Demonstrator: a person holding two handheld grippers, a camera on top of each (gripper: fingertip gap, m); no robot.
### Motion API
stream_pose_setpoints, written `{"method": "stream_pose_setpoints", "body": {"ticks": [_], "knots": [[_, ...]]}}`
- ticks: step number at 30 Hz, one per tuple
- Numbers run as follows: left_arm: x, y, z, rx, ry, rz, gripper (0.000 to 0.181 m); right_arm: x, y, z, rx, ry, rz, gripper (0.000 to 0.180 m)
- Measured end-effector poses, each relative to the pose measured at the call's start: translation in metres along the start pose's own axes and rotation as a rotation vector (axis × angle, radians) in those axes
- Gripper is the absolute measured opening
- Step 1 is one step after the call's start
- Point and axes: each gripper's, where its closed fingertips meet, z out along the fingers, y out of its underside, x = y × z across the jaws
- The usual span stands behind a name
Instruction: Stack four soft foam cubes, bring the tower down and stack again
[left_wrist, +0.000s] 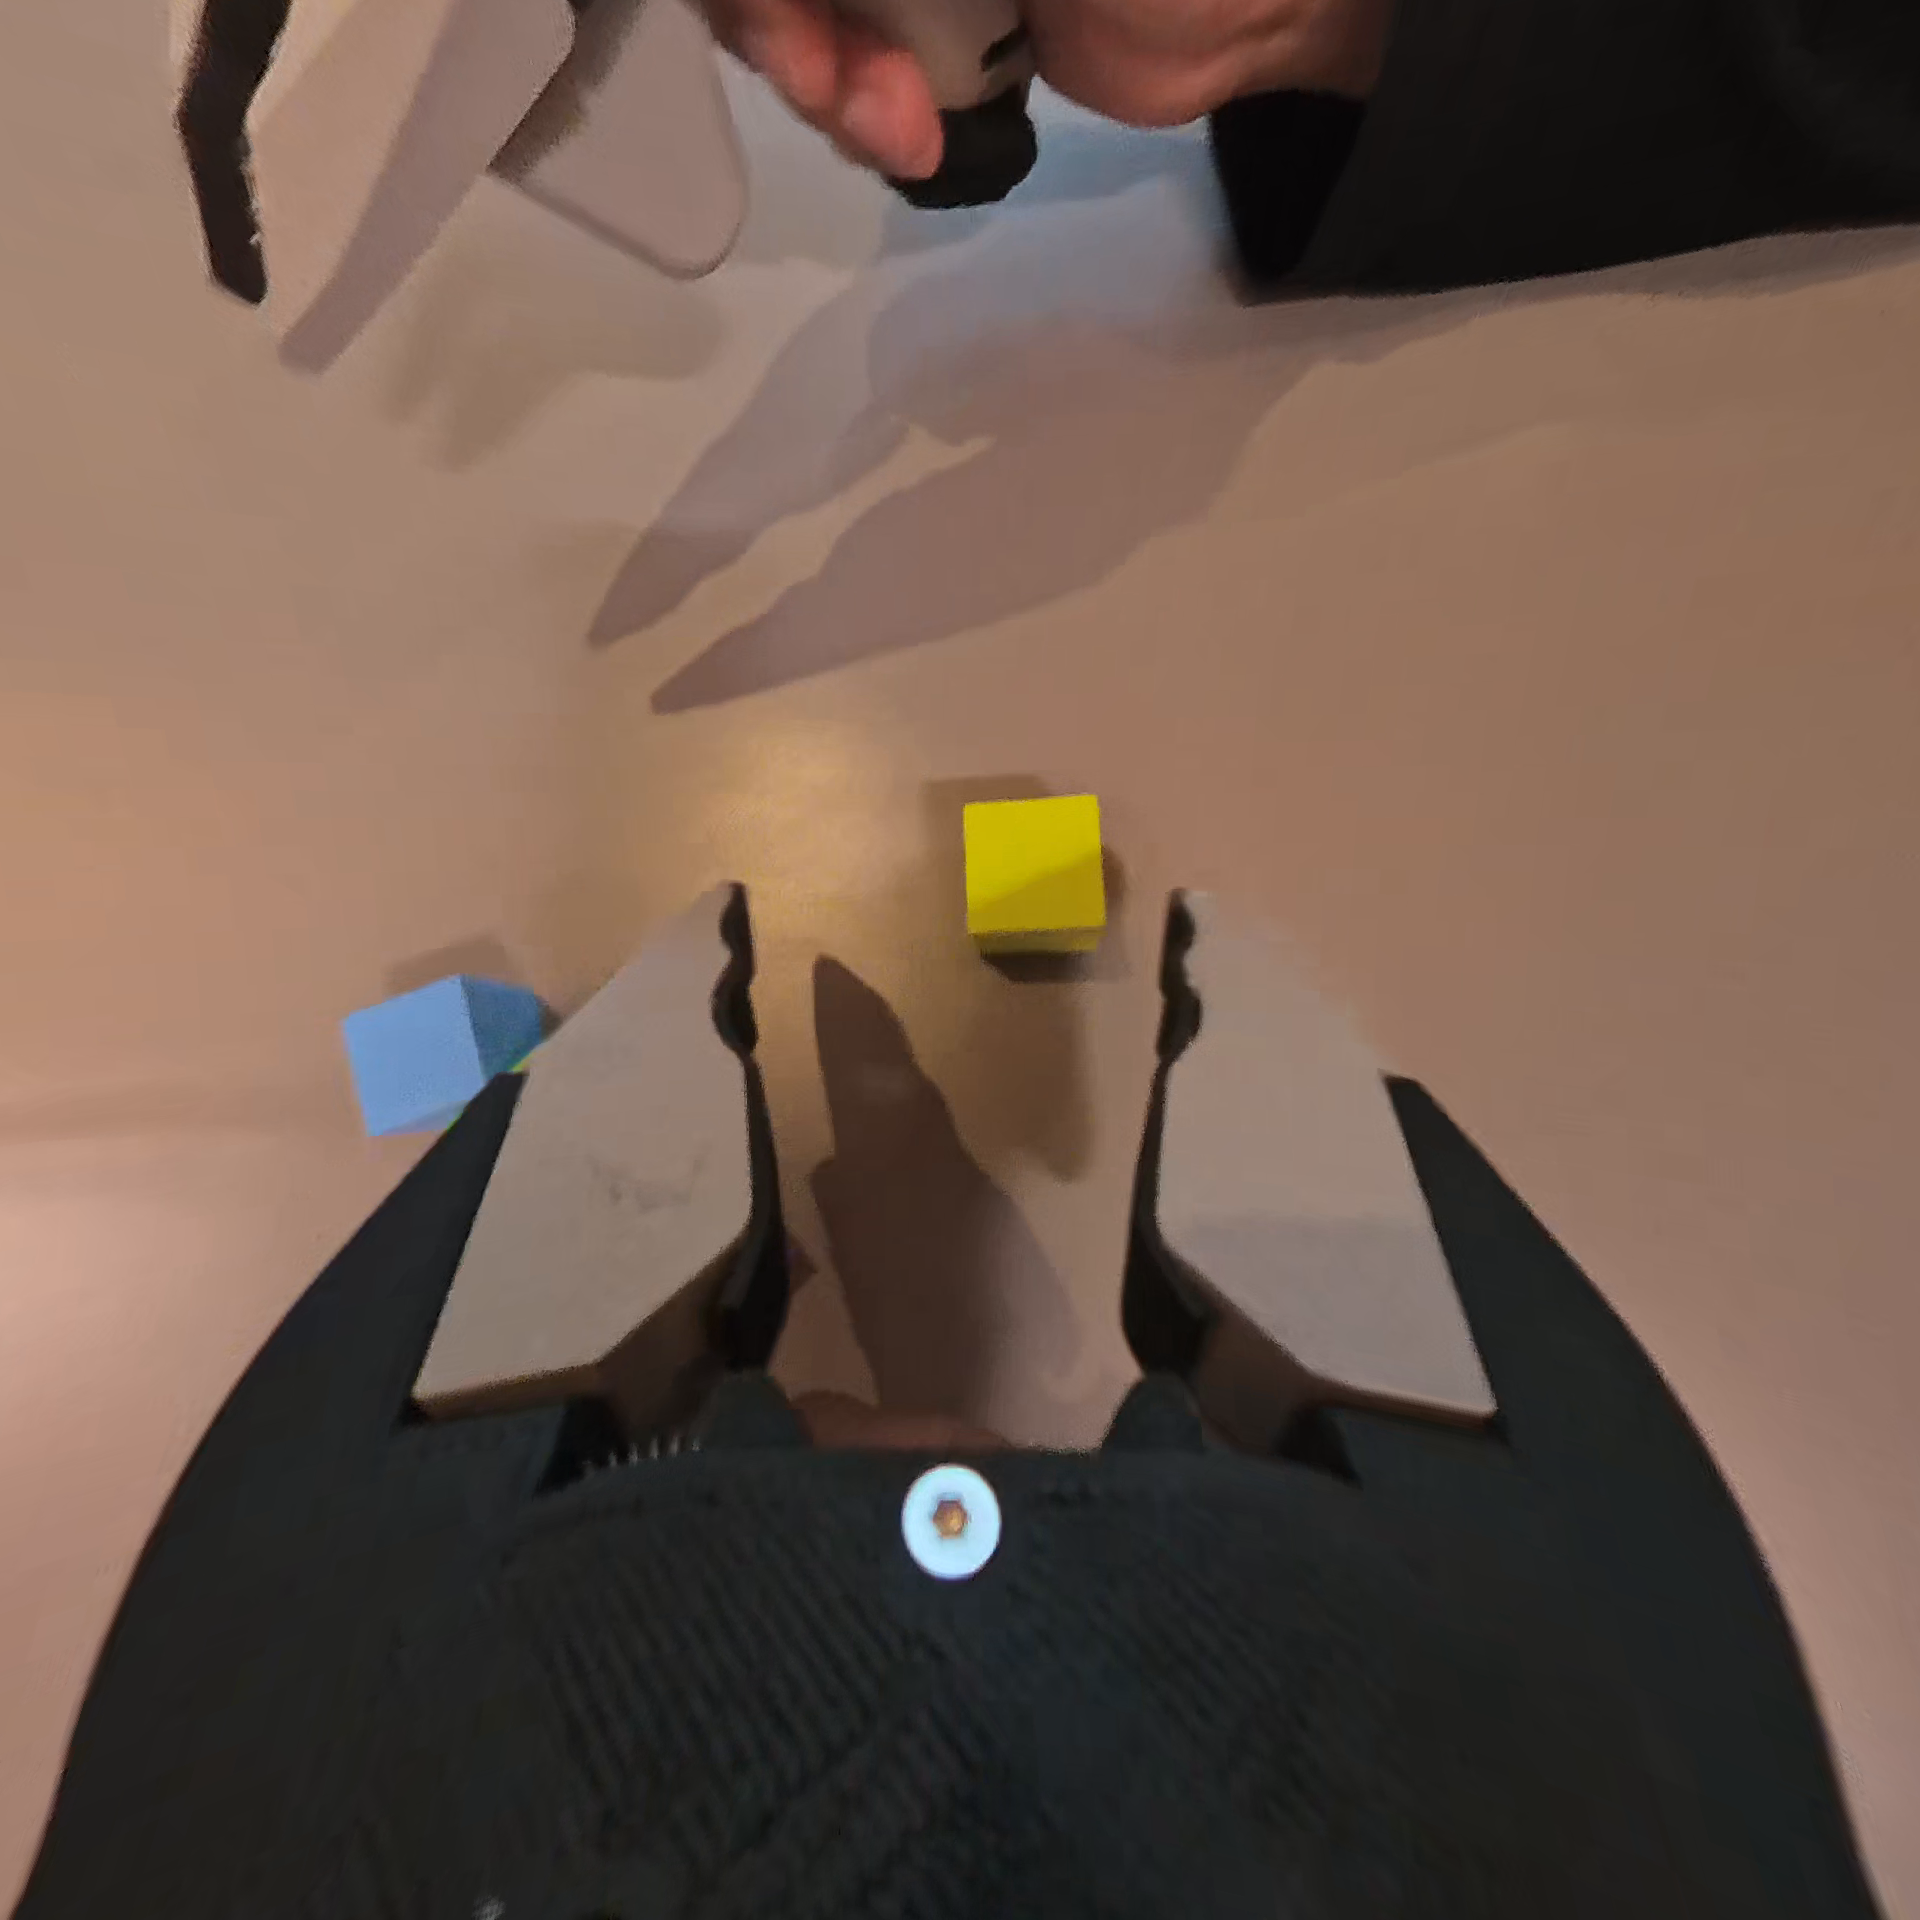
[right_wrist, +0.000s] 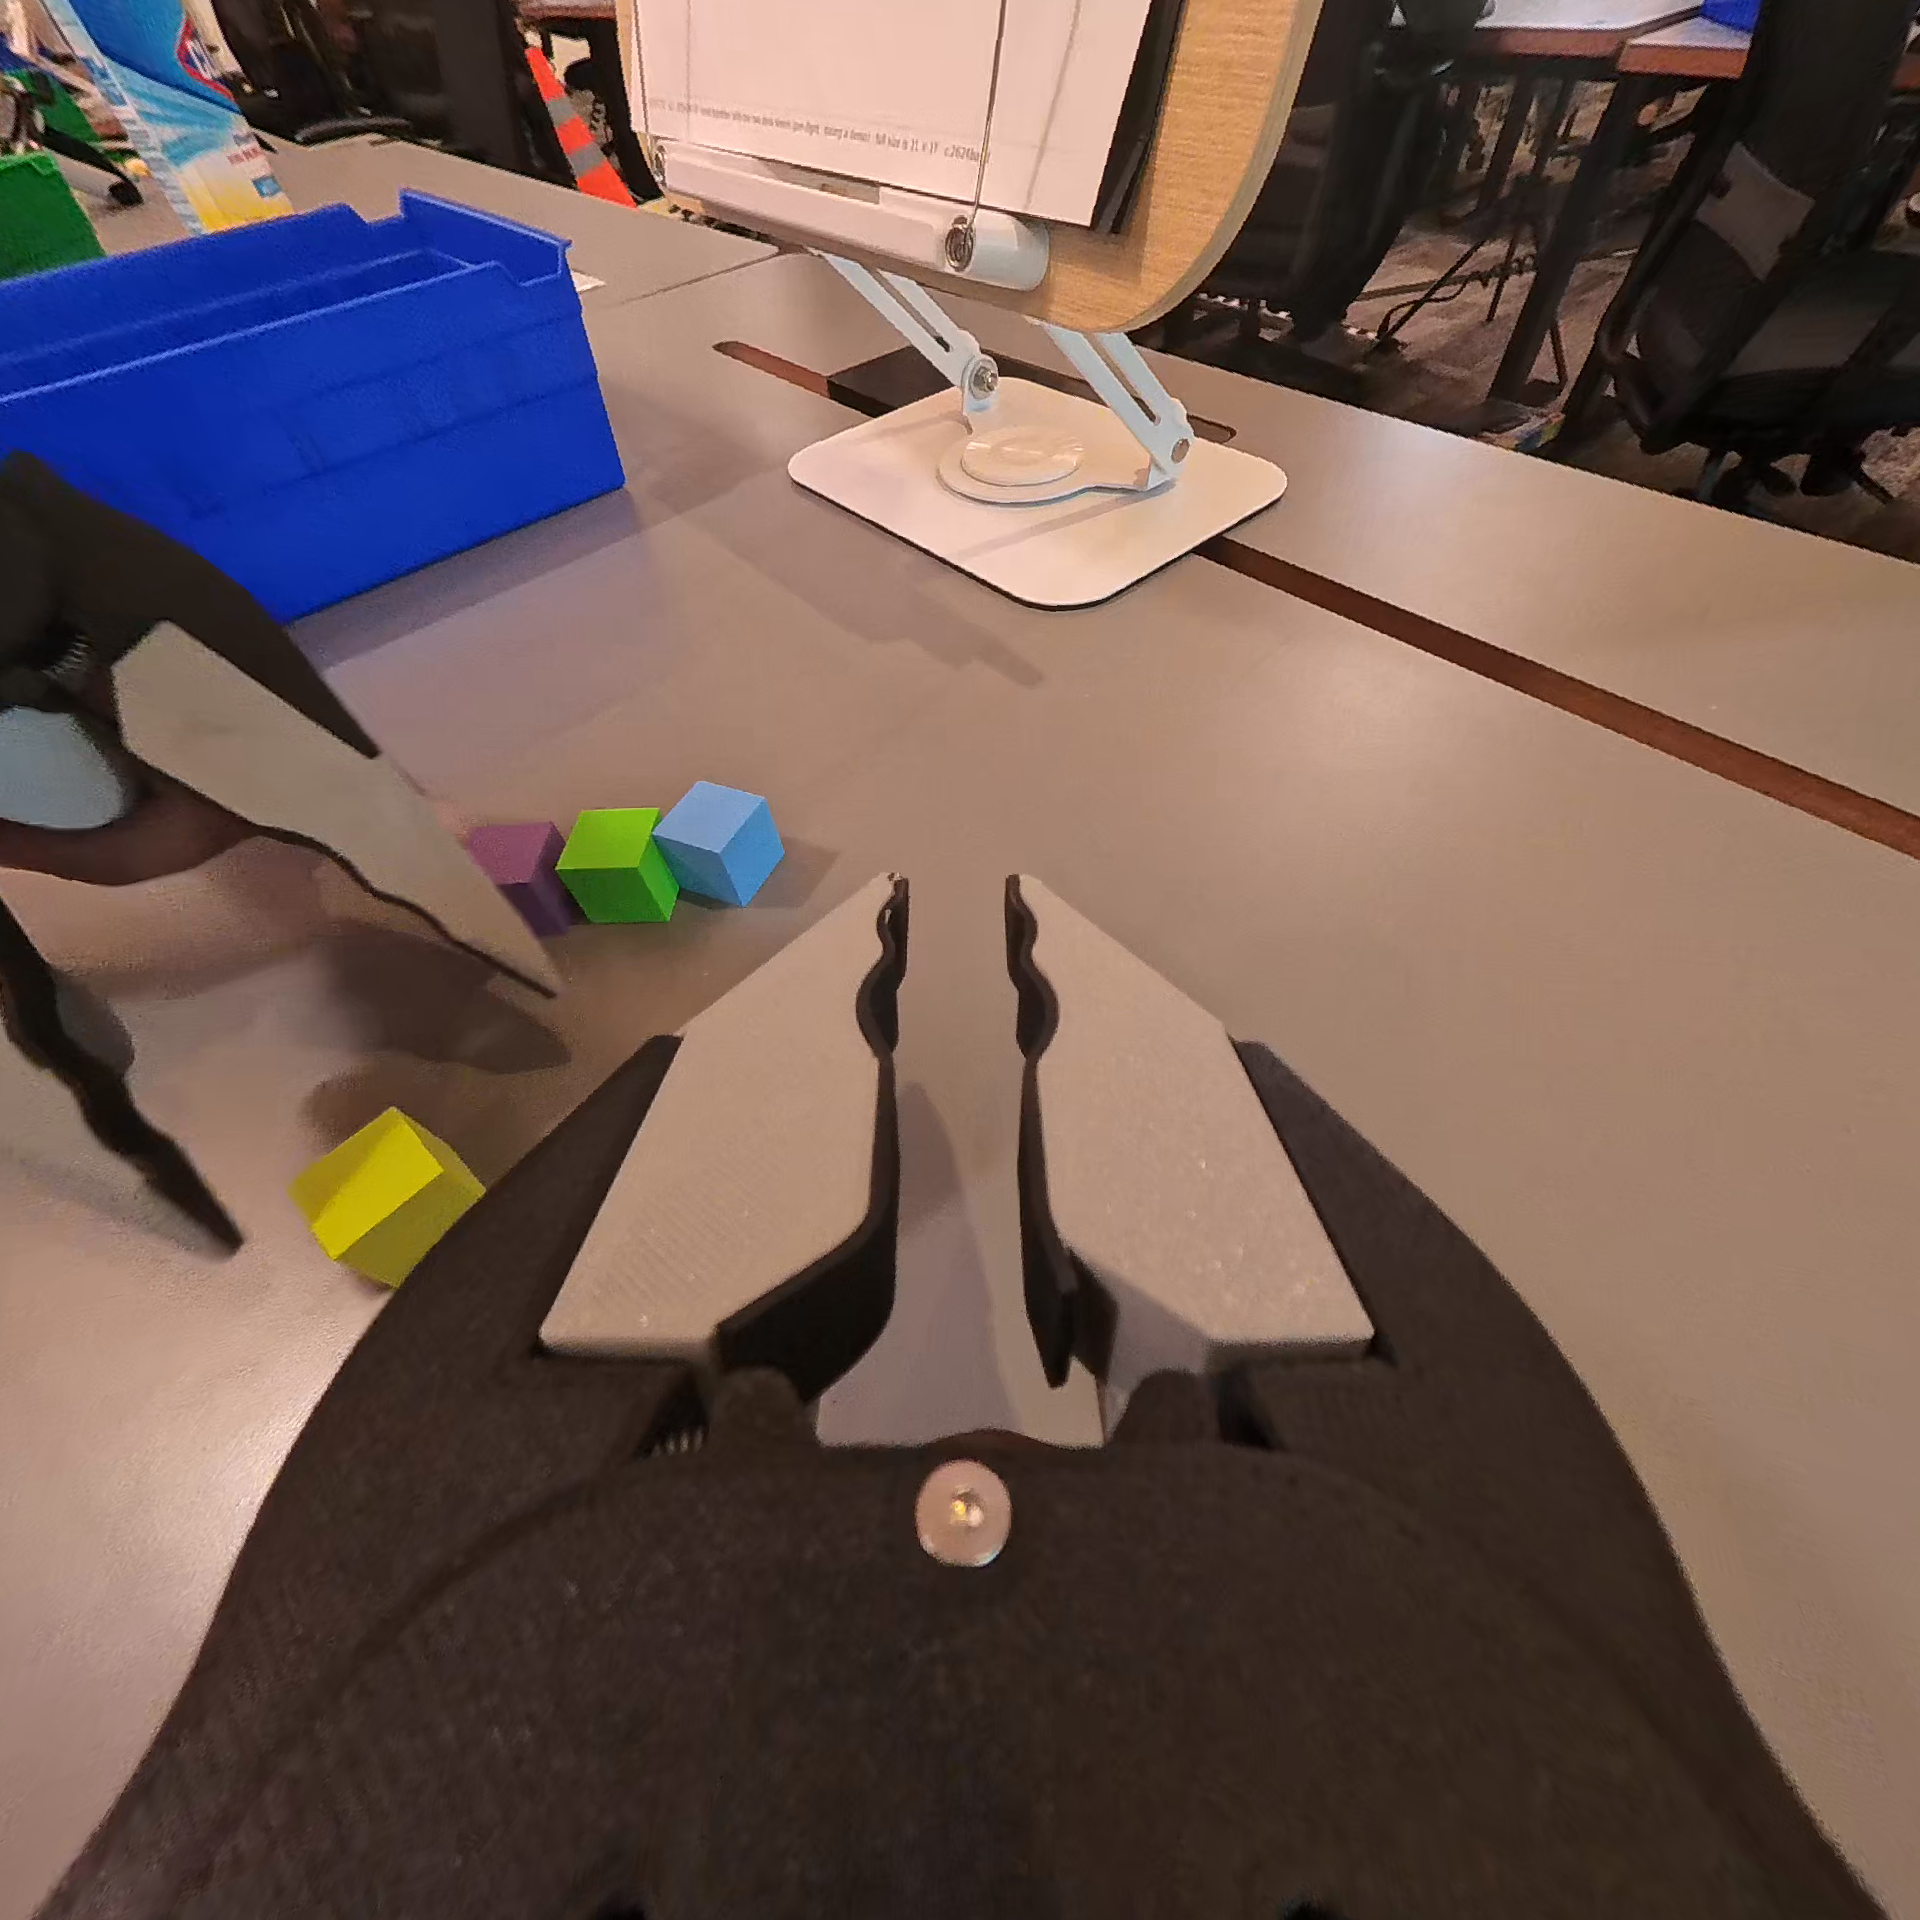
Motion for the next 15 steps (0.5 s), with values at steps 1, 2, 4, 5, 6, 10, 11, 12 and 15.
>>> {"method": "stream_pose_setpoints", "body": {"ticks": [1, 2, 4, 5, 6, 10, 11, 12, 15], "knots": [[0.000, 0.003, -0.002, -0.007, -0.023, -0.001, 0.066, 0.000, 0.000, 0.000, 0.000, 0.002, -0.001, 0.016], [0.001, 0.006, -0.002, -0.013, -0.044, -0.003, 0.065, 0.001, 0.000, 0.000, 0.000, 0.003, -0.003, 0.016], [-0.001, 0.009, 0.002, -0.020, -0.085, -0.017, 0.067, 0.000, 0.000, 0.000, 0.001, 0.002, -0.002, 0.016], [-0.002, 0.009, 0.005, -0.021, -0.097, -0.028, 0.073, 0.000, 0.000, 0.000, -0.001, 0.002, -0.002, 0.016], [-0.002, 0.009, 0.009, -0.024, -0.103, -0.036, 0.077, 0.000, 0.001, 0.001, -0.004, 0.003, -0.002, 0.016], [-0.006, 0.006, 0.020, -0.022, -0.093, -0.056, 0.076, 0.001, 0.002, 0.000, -0.009, 0.011, -0.005, 0.015], [-0.008, 0.006, 0.021, -0.022, -0.094, -0.057, 0.076, 0.001, 0.001, -0.001, -0.006, 0.012, -0.005, 0.015], [-0.011, 0.005, 0.022, -0.021, -0.095, -0.056, 0.074, 0.001, 0.001, -0.001, -0.002, 0.013, -0.005, 0.015], [-0.014, 0.005, 0.023, -0.022, -0.084, -0.062, 0.072, 0.001, -0.001, -0.002, 0.006, 0.010, 0.002, 0.015]]}}
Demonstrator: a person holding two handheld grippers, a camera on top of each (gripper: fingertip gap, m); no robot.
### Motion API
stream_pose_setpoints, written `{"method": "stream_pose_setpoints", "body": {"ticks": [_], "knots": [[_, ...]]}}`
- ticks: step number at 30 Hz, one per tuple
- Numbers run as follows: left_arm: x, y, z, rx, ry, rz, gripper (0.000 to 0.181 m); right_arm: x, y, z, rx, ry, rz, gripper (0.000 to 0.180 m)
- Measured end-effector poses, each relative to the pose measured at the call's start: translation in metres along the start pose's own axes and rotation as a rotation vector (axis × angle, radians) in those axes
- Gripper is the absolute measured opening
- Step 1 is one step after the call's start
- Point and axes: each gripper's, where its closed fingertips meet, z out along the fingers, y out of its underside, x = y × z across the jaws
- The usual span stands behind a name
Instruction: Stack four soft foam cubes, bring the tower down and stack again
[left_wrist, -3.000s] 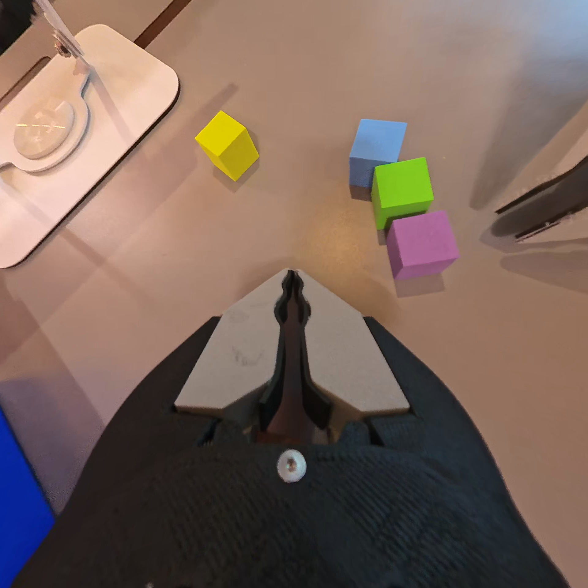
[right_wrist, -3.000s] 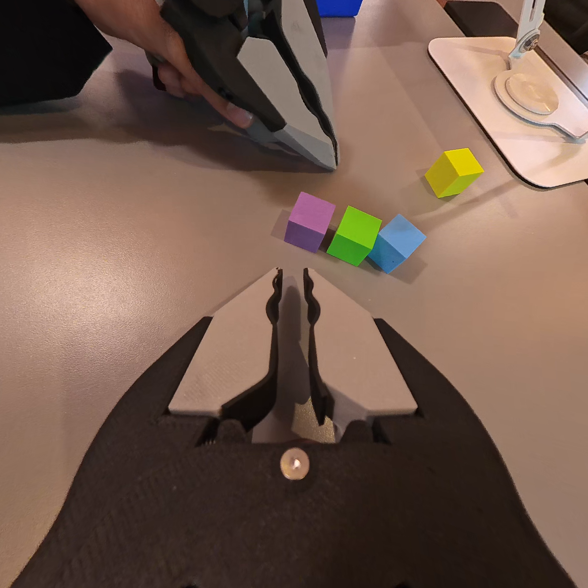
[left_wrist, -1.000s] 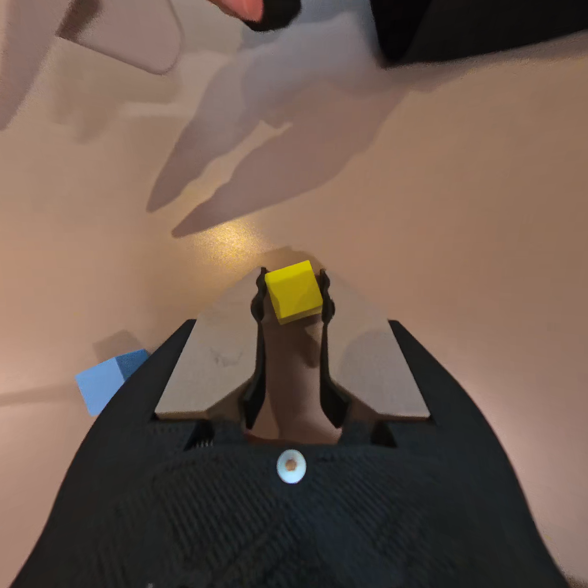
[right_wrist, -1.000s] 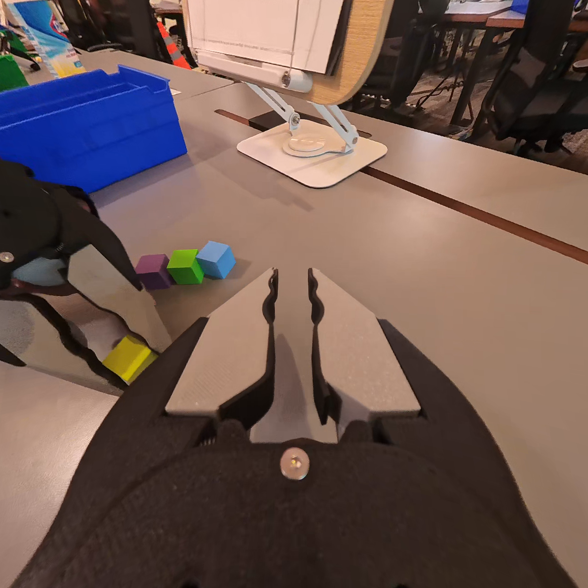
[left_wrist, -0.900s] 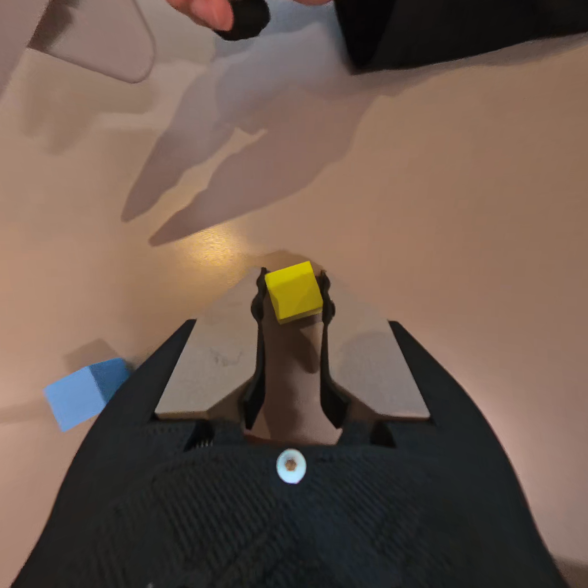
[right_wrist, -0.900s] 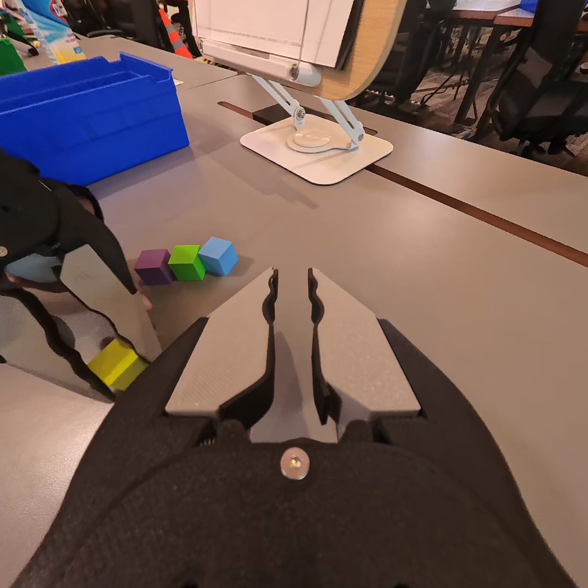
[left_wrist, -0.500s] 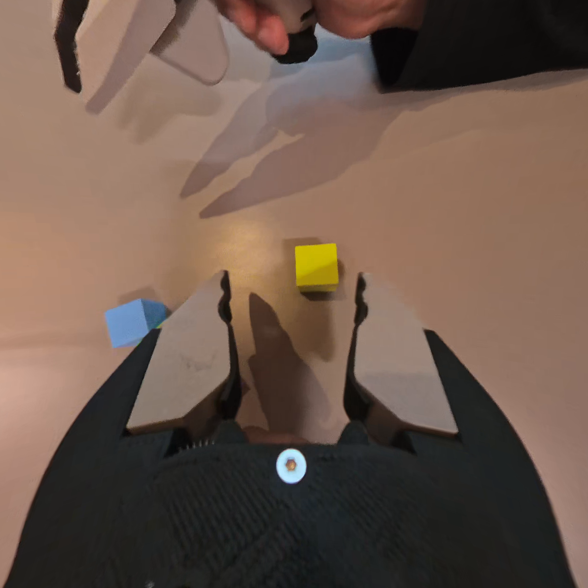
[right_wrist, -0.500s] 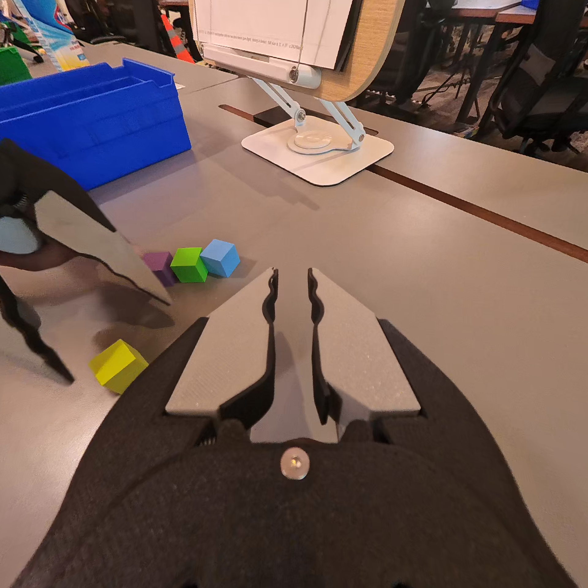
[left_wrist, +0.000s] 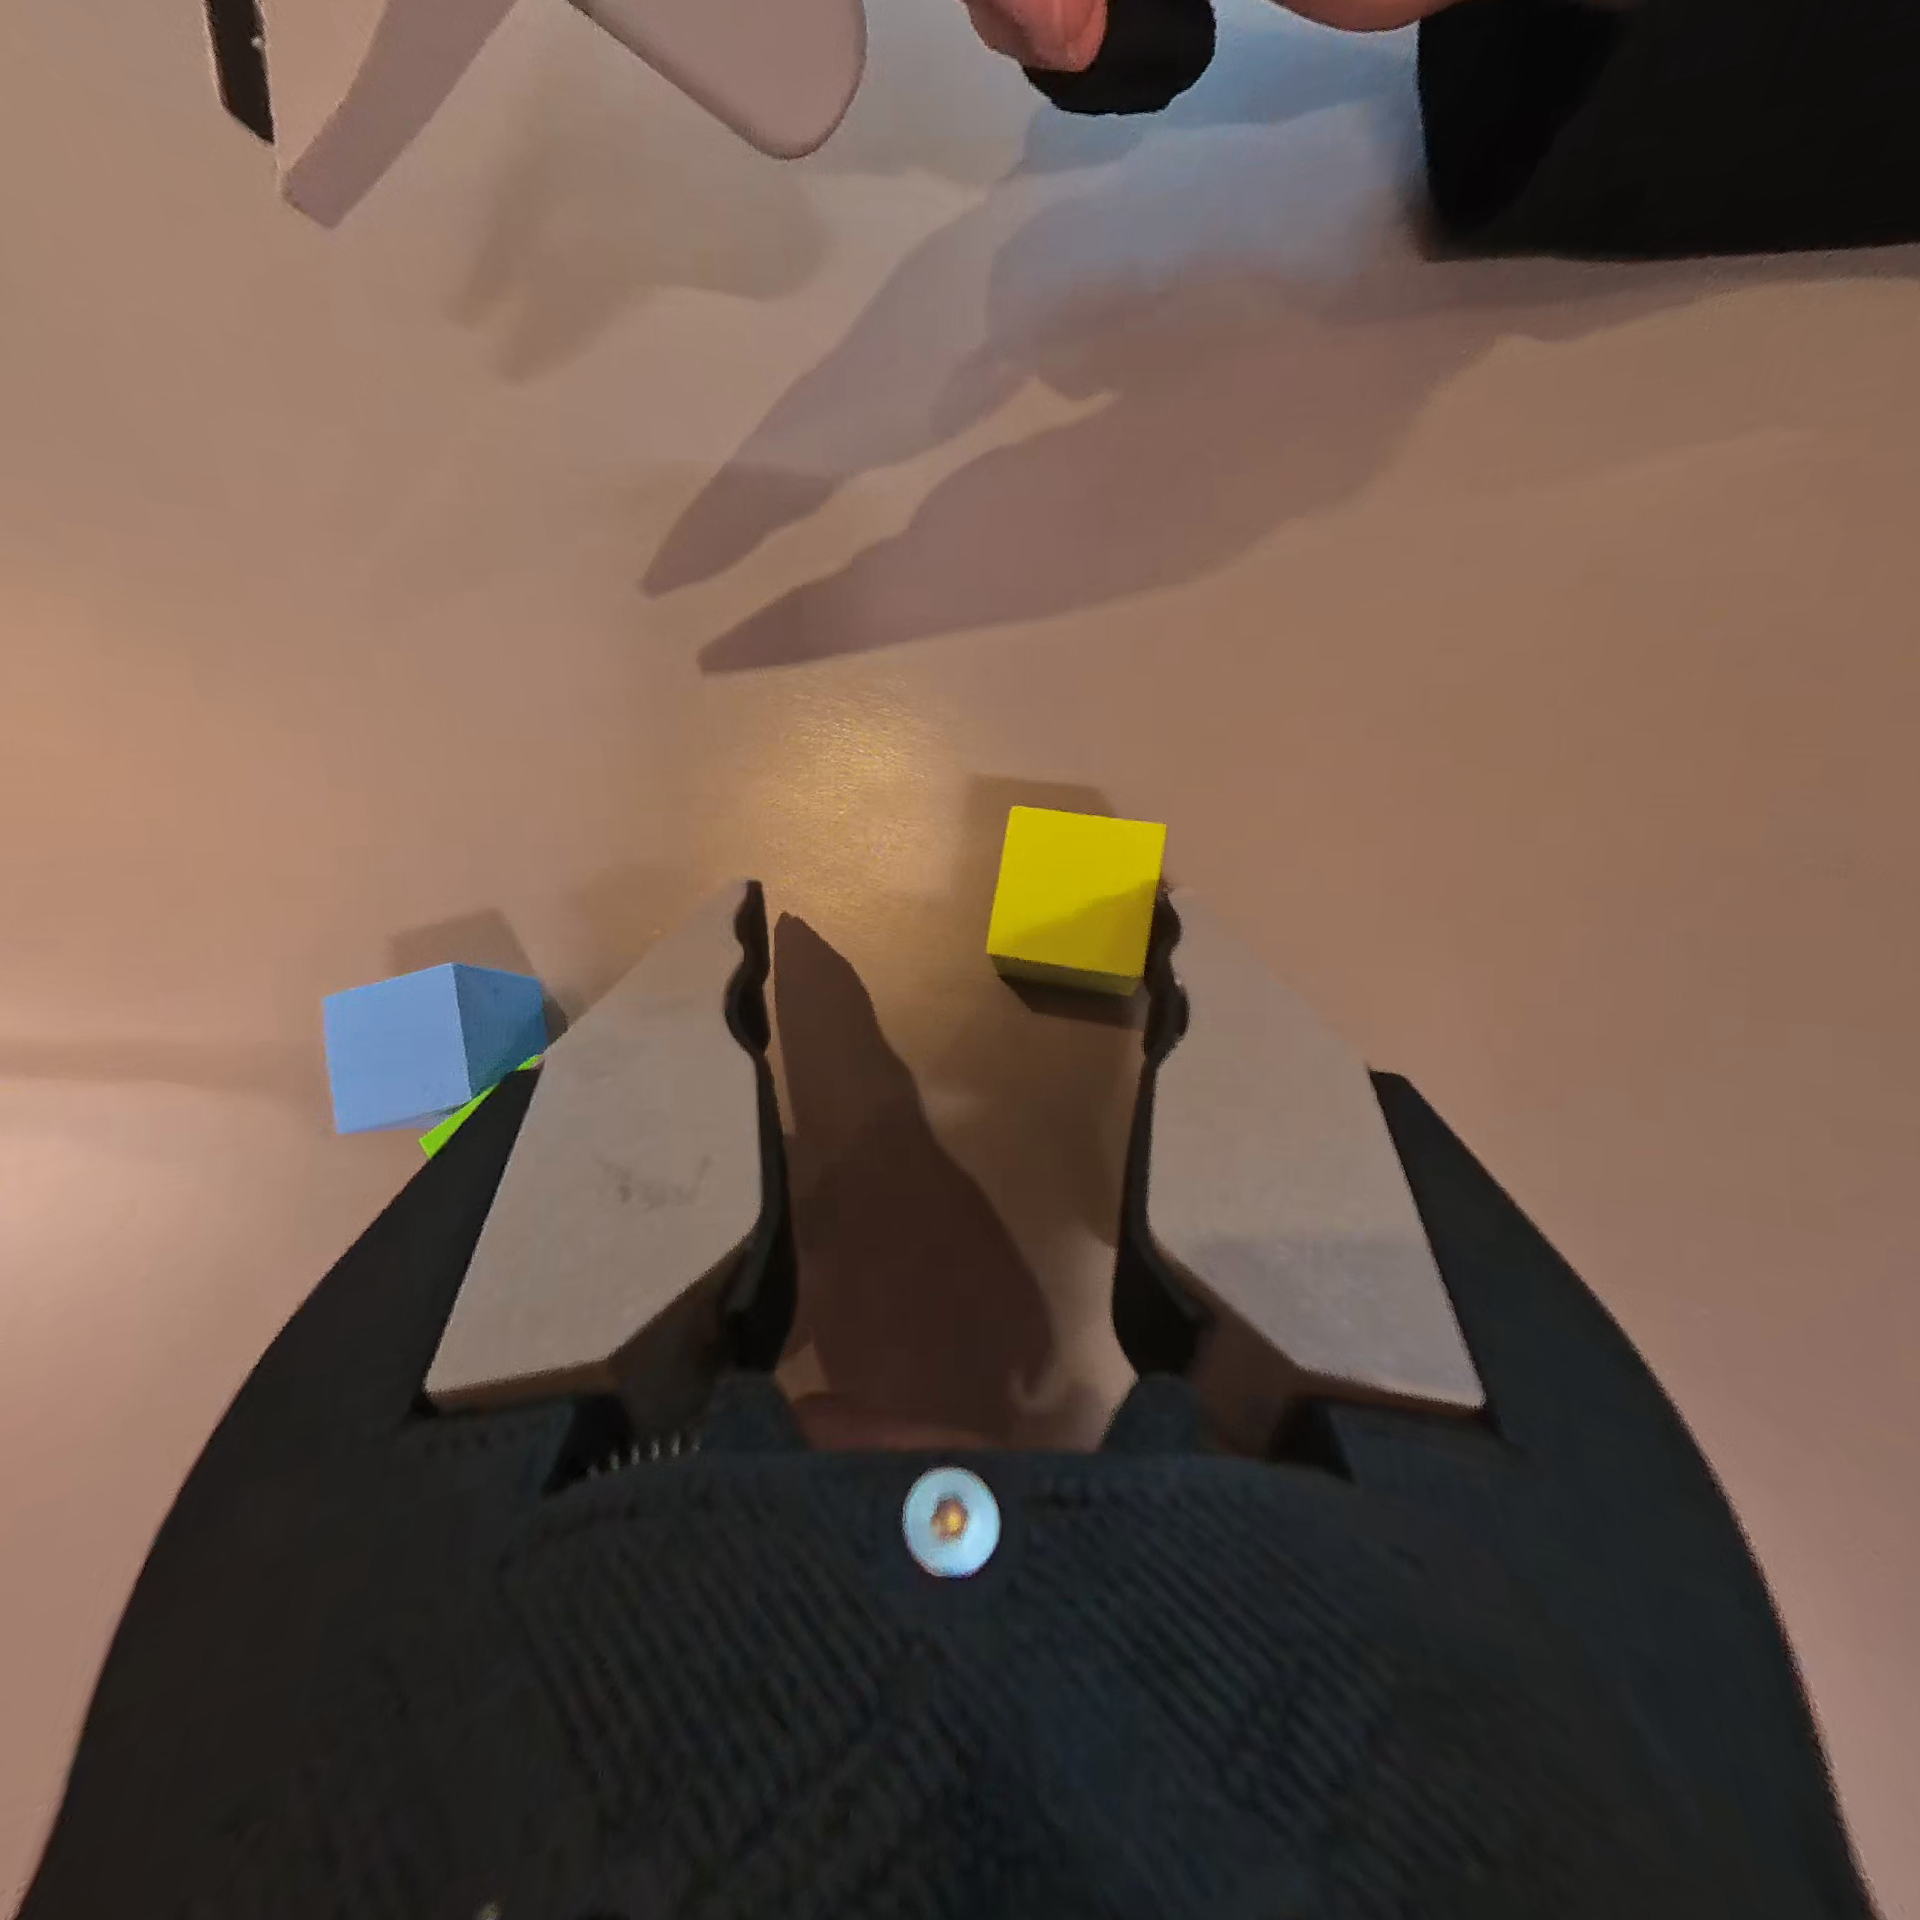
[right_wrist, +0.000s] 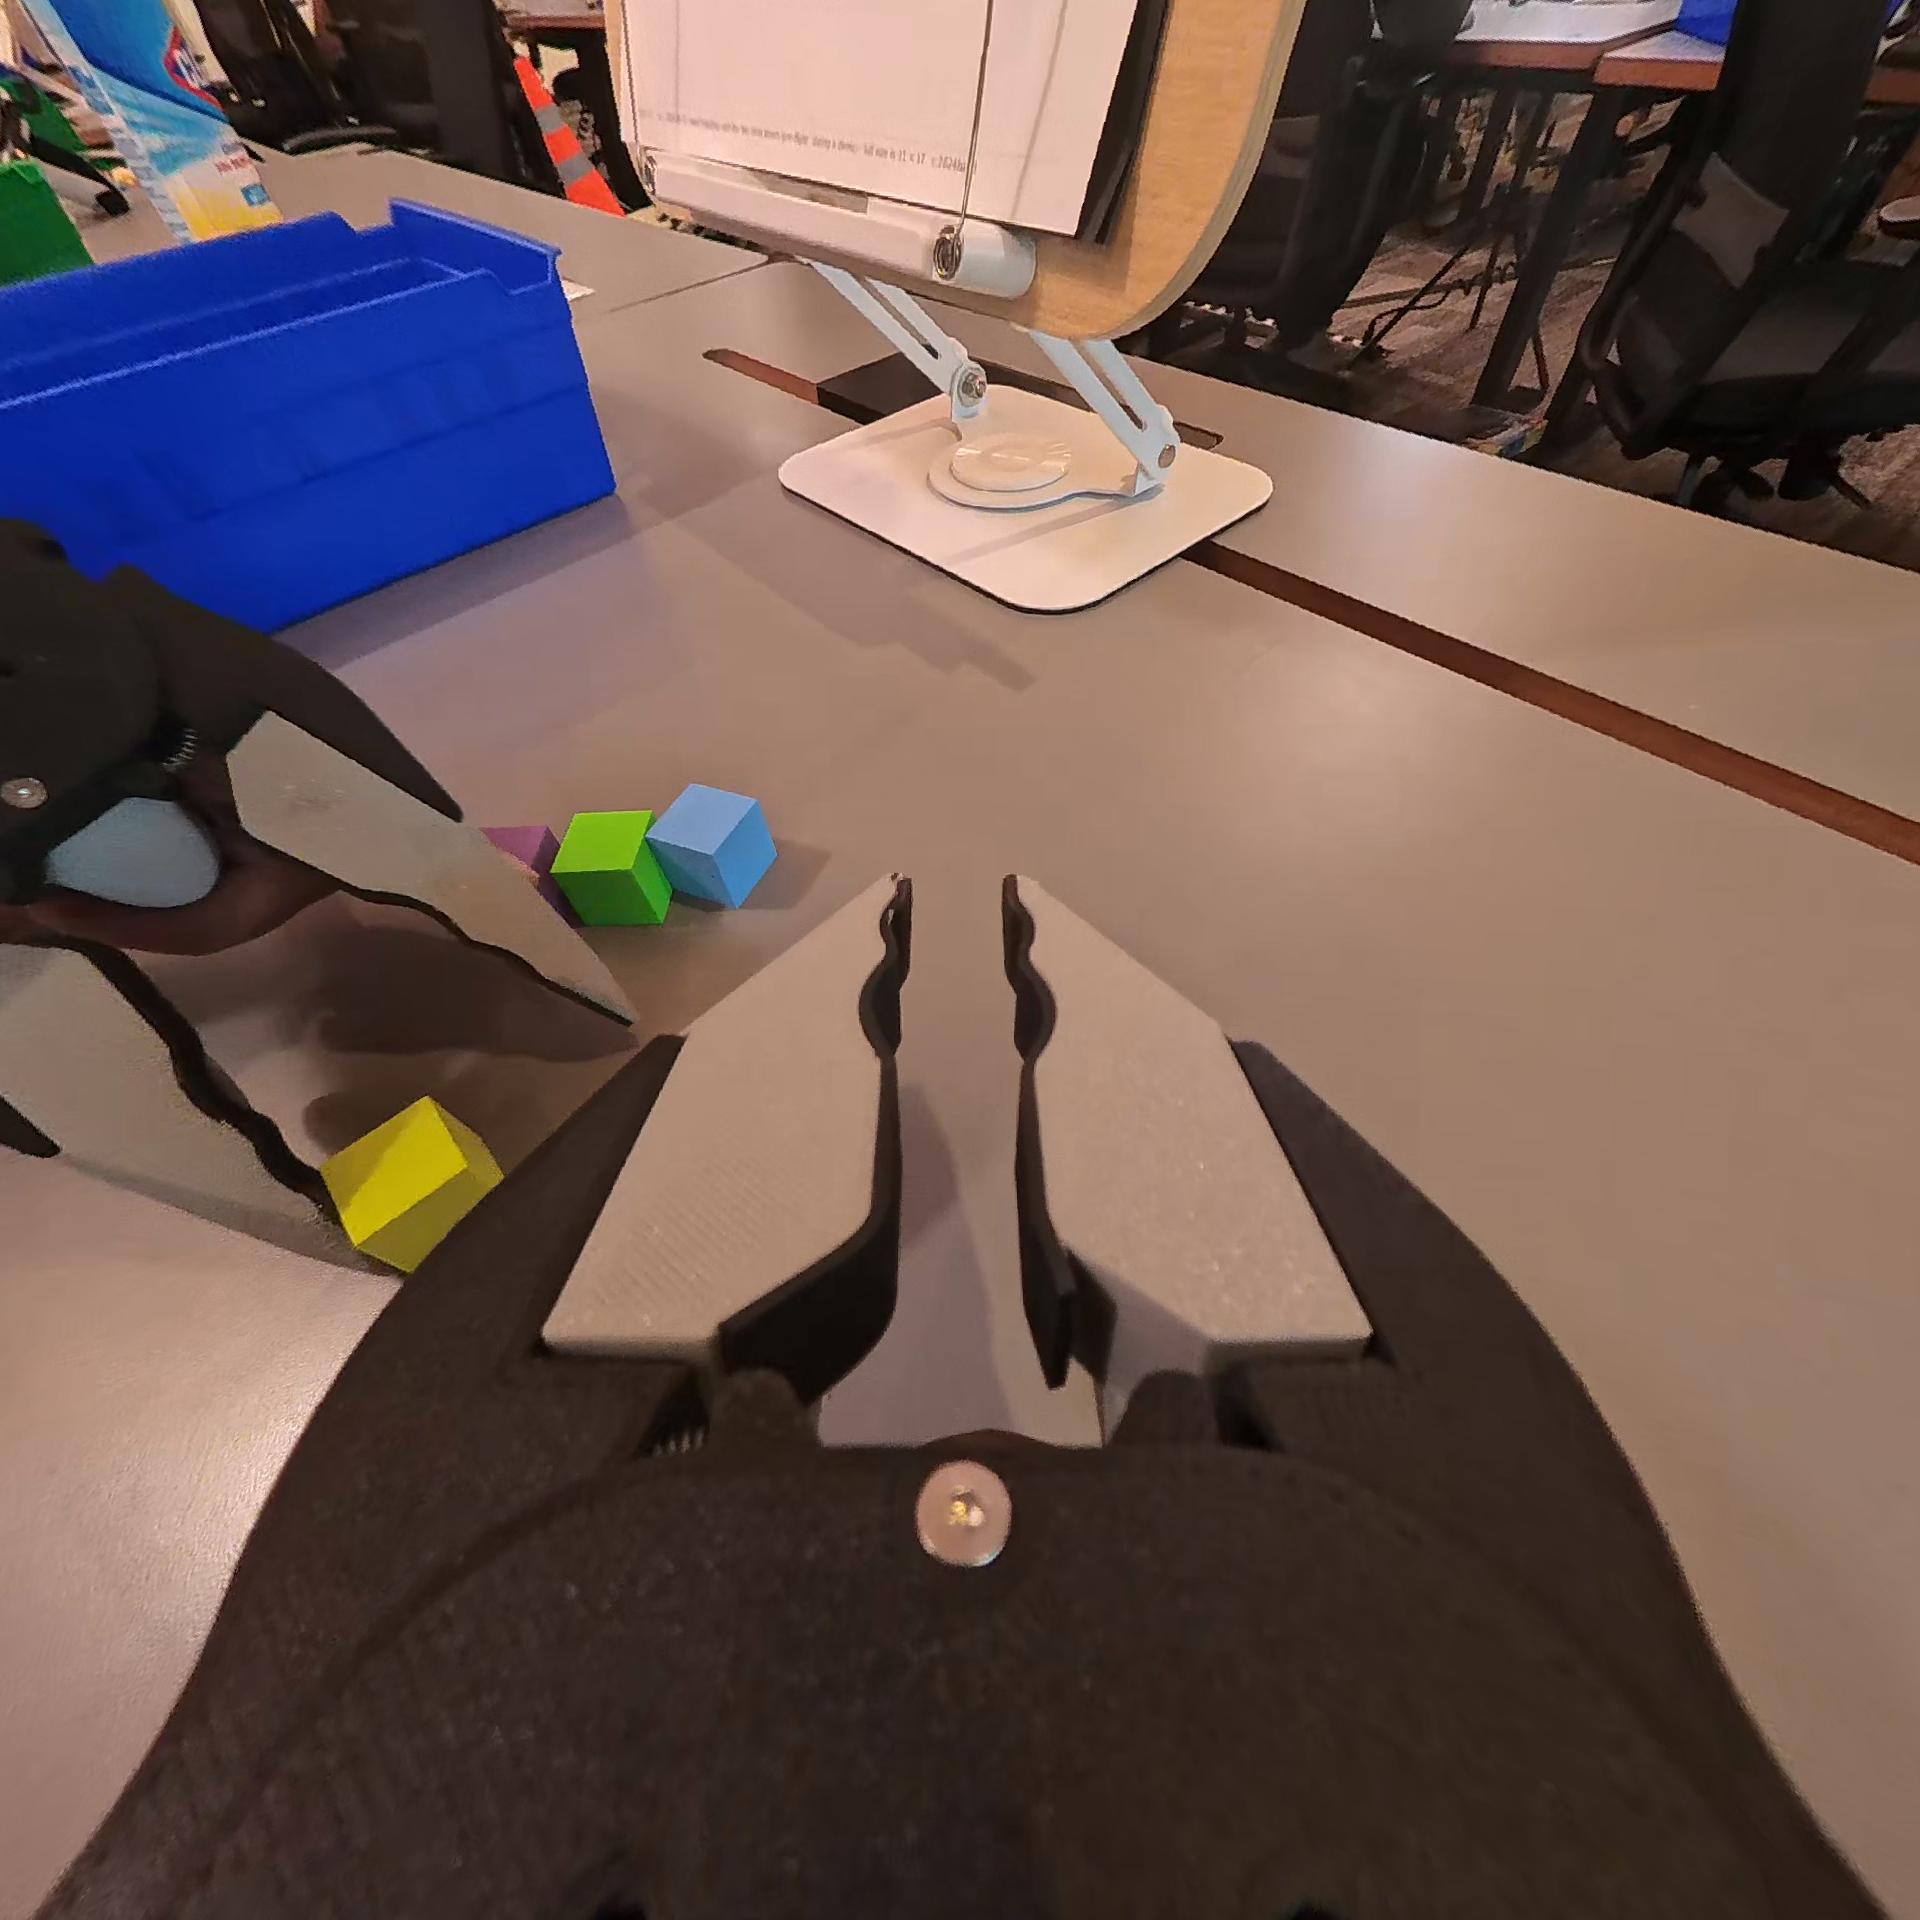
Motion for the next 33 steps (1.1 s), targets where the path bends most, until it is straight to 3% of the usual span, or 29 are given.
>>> {"method": "stream_pose_setpoints", "body": {"ticks": [8, 14, 18, 20, 25, 33], "knots": [[0.000, -0.008, -0.015, 0.053, -0.056, 0.009, 0.075, -0.001, -0.001, 0.000, 0.003, -0.005, -0.005, 0.015], [-0.021, -0.021, -0.070, 0.336, -0.205, -0.103, 0.075, -0.005, 0.001, 0.004, -0.004, -0.022, -0.001, 0.017], [-0.063, -0.013, -0.107, 0.526, -0.386, -0.275, 0.060, -0.014, 0.003, 0.009, -0.010, -0.046, -0.006, 0.021], [-0.079, -0.002, -0.112, 0.515, -0.460, -0.319, 0.059, -0.019, 0.004, 0.011, -0.018, -0.061, -0.013, 0.023], [-0.078, 0.005, -0.100, 0.470, -0.412, -0.408, 0.063, -0.025, 0.008, 0.015, -0.045, -0.063, -0.044, 0.025], [-0.079, 0.016, -0.080, 0.389, -0.457, -0.384, 0.060, -0.026, 0.016, 0.020, -0.071, -0.068, -0.049, 0.027]]}}
